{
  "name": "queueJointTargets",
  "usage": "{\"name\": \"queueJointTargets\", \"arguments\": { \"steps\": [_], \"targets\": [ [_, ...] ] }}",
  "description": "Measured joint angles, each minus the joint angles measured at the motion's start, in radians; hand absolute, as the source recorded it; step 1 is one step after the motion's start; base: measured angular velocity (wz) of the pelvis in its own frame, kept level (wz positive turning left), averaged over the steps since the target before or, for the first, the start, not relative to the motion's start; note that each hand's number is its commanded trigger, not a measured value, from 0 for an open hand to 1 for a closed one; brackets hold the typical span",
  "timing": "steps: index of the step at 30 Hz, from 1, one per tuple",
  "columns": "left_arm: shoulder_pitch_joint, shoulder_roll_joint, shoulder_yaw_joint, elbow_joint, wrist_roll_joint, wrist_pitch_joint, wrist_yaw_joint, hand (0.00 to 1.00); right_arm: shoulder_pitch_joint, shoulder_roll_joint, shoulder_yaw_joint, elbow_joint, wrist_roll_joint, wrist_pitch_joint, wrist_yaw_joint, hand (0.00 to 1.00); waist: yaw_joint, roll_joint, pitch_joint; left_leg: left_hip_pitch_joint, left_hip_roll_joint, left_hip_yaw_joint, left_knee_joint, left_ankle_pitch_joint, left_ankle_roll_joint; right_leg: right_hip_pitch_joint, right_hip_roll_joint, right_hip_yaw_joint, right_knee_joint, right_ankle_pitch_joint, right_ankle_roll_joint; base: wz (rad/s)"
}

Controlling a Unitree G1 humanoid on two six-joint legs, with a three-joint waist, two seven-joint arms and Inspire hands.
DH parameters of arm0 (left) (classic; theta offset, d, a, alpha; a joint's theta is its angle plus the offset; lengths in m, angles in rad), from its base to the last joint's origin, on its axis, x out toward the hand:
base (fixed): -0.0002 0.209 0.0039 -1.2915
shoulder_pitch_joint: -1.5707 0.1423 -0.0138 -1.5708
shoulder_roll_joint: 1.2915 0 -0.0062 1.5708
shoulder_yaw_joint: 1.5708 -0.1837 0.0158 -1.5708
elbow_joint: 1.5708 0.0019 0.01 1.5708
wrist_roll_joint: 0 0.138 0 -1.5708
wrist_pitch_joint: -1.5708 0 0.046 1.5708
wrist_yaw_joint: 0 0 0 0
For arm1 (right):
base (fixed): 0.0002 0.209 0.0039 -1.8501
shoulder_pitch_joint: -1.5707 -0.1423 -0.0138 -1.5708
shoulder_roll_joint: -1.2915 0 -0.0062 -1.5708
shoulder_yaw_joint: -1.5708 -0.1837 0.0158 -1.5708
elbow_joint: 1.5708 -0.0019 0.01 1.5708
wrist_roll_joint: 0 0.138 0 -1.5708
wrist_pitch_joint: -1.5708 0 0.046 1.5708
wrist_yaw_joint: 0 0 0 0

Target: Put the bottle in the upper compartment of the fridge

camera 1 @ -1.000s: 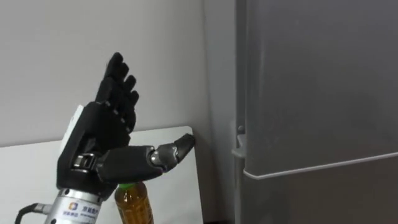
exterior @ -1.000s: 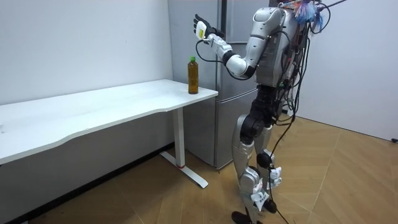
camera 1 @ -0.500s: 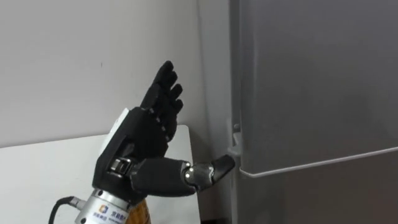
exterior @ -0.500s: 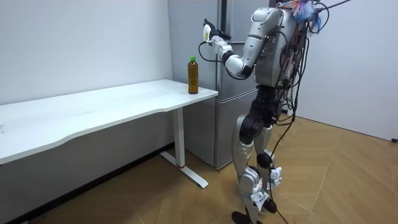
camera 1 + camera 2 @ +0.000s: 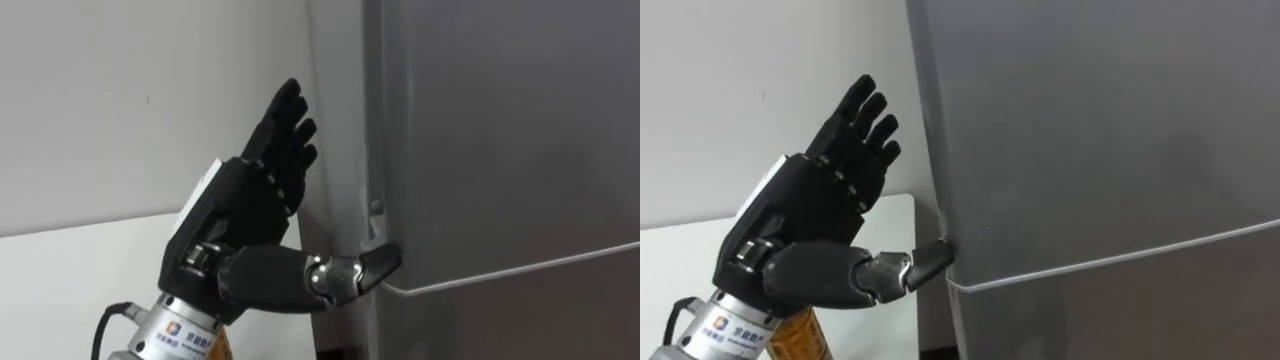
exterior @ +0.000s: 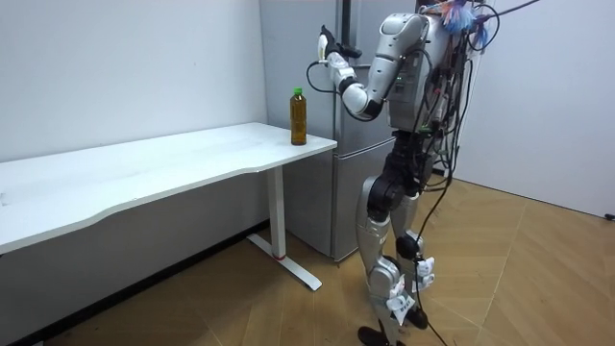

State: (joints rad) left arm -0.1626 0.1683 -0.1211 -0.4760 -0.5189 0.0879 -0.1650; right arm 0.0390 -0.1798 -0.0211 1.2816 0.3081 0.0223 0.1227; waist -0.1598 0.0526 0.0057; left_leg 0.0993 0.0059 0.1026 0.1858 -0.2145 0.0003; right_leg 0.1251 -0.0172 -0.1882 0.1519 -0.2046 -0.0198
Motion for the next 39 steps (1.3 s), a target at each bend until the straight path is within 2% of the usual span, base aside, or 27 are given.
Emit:
{"name": "queueJointTargets", "arguments": {
  "steps": [6, 13, 18, 27, 28, 29, 30, 34, 39],
  "targets": [
    [-0.003, -0.001, -0.009, -0.057, 0.002, -0.004, -0.032, 0.00, -0.001, -0.001, 0.010, 0.002, 0.000, -0.009, 0.000, 0.00, -0.002, -0.001, 0.0003, -0.002, 0.000, 0.001, 0.006, 0.000, 0.000, -0.002, -0.004, 0.002, -0.001, -0.001, -0.001, 0.03],
    [-0.019, -0.004, -0.072, -0.055, 0.003, -0.007, -0.045, 0.00, -0.001, -0.009, 0.052, 0.003, 0.001, -0.027, -0.003, 0.00, -0.002, 0.000, 0.0005, 0.000, 0.000, 0.003, 0.013, 0.000, 0.000, 0.004, 0.000, 0.000, 0.000, 0.000, 0.000, 0.00],
    [-0.019, -0.004, -0.119, -0.053, 0.006, -0.006, -0.052, 0.00, -0.007, -0.016, 0.077, 0.007, 0.002, -0.040, -0.001, 0.00, -0.003, 0.006, 0.0036, 0.000, 0.000, 0.004, 0.012, 0.000, 0.000, 0.005, 0.000, 0.000, -0.001, 0.000, 0.000, 0.00],
    [-0.019, -0.001, -0.133, -0.053, 0.011, -0.008, -0.069, 0.00, -0.010, -0.019, 0.080, 0.007, 0.000, -0.045, 0.010, 0.00, -0.001, 0.004, 0.0070, -0.008, -0.001, 0.004, 0.011, 0.000, 0.000, -0.002, 0.000, 0.000, -0.003, -0.001, 0.000, 0.00],
    [-0.019, -0.001, -0.133, -0.053, 0.011, -0.009, -0.070, 0.16, -0.011, -0.019, 0.080, 0.007, 0.000, -0.045, 0.012, 0.00, 0.000, 0.004, 0.0071, -0.009, -0.001, 0.004, 0.011, 0.000, 0.000, -0.004, 0.000, 0.000, -0.003, -0.001, 0.000, 0.00],
    [-0.019, 0.000, -0.134, -0.053, 0.011, -0.009, -0.072, 0.66, -0.011, -0.019, 0.080, 0.007, 0.000, -0.045, 0.012, 0.00, -0.001, 0.004, 0.0074, -0.011, -0.001, 0.004, 0.011, 0.000, 0.000, -0.004, 0.000, 0.000, -0.004, -0.001, 0.000, 0.00],
    [-0.019, 0.001, -0.138, -0.053, 0.012, -0.009, -0.074, 1.00, -0.012, -0.019, 0.081, 0.007, 0.000, -0.045, 0.012, 0.00, 0.000, 0.003, 0.0075, -0.012, -0.001, 0.004, 0.011, 0.000, 0.000, -0.005, 0.000, 0.000, -0.004, -0.001, 0.000, 0.00],
    [-0.019, -0.003, -0.137, -0.053, 0.030, -0.011, -0.078, 1.00, -0.013, -0.020, 0.087, 0.007, -0.001, -0.046, 0.012, 0.00, 0.000, 0.004, 0.0074, -0.013, -0.001, 0.004, 0.012, 0.000, 0.000, -0.005, 0.001, 0.000, -0.005, -0.001, 0.000, 0.01],
    [-0.019, -0.024, -0.119, -0.032, 0.034, -0.015, -0.042, 1.00, -0.018, -0.020, 0.088, 0.011, -0.008, -0.047, 0.012, 0.00, 0.001, 0.002, 0.0084, -0.012, -0.001, 0.003, 0.009, 0.000, 0.000, -0.004, 0.001, 0.000, -0.001, -0.001, 0.000, 0.05]
  ]
}}
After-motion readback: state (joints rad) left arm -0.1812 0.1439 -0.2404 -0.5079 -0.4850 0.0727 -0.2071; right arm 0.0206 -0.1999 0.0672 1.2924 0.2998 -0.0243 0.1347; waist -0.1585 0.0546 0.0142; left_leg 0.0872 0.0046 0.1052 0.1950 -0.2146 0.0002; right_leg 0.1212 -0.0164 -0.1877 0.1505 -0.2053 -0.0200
